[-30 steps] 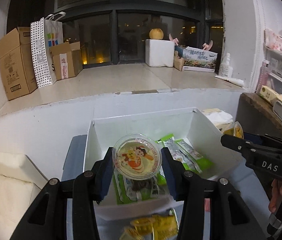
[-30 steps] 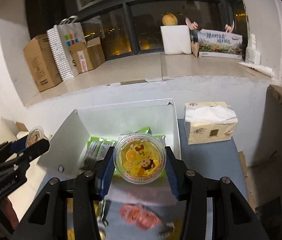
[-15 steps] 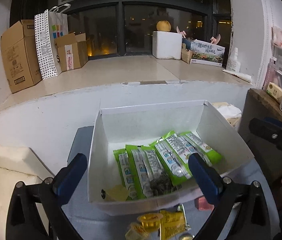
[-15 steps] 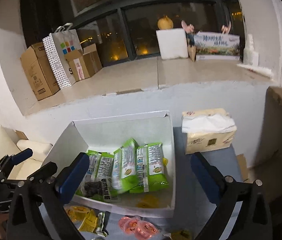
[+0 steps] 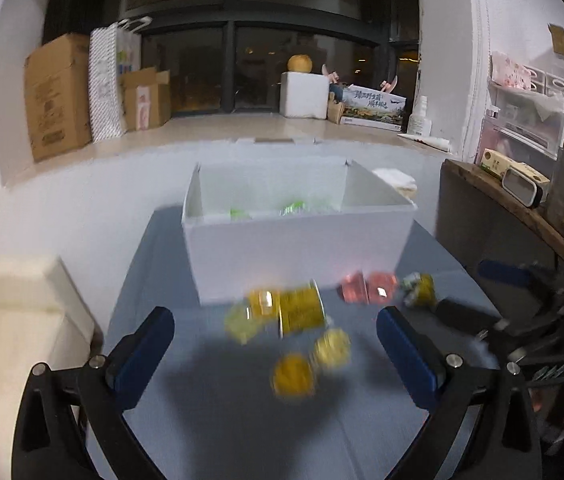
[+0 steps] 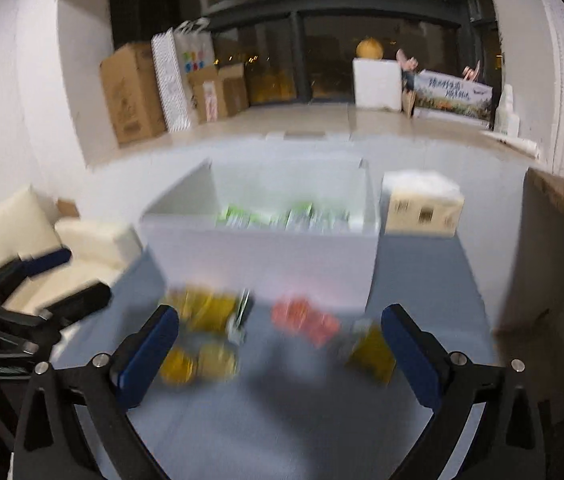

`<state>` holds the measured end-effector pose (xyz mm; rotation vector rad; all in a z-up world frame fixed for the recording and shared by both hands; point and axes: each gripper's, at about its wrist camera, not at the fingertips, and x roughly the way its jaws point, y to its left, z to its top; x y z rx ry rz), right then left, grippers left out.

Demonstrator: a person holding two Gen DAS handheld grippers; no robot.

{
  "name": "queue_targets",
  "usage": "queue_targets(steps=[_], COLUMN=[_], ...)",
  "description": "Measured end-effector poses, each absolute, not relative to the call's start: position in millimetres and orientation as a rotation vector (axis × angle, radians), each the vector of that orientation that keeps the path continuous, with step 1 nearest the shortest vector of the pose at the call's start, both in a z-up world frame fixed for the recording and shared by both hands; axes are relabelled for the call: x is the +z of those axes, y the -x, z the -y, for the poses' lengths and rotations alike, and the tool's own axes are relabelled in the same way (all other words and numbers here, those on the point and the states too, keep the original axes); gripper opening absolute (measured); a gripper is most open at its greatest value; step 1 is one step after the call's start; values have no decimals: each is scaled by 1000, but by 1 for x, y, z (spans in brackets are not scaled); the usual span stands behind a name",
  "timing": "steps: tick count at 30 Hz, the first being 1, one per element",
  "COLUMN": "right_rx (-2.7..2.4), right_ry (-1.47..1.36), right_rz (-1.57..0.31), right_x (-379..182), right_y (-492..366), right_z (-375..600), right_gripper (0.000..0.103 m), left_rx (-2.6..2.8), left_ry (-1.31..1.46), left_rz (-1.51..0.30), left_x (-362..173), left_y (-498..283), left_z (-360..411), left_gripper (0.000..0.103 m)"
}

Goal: Organize snacks
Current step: 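Reach the right gripper to a pale yellow jelly cup and grasp it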

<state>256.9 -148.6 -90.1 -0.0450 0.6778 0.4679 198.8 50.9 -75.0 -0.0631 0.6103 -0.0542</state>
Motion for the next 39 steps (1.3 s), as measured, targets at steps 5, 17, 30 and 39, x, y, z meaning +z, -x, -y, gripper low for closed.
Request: queue_targets(steps=[5,17,30,39], right_rx=[517,527,537,550], right_ry=[57,128,166,138], right_rz=[-730,-795,-877,-865], right_x=[-124,-164,-194,-185], right_y=[-238,-268,-292,-282], right_z=[134,81,50,66], right_gripper=[103,100,46,39], left_rx=[-10,51,57,17], left_ry=[140,190,201,183], left_rz=[-628,-620,-653,-680], left_x=[-88,-93,-105,-115], left_y=[-156,-112,-118,-143], left_z=[-58,-89,-96,-83], left_gripper=[103,103,103,103])
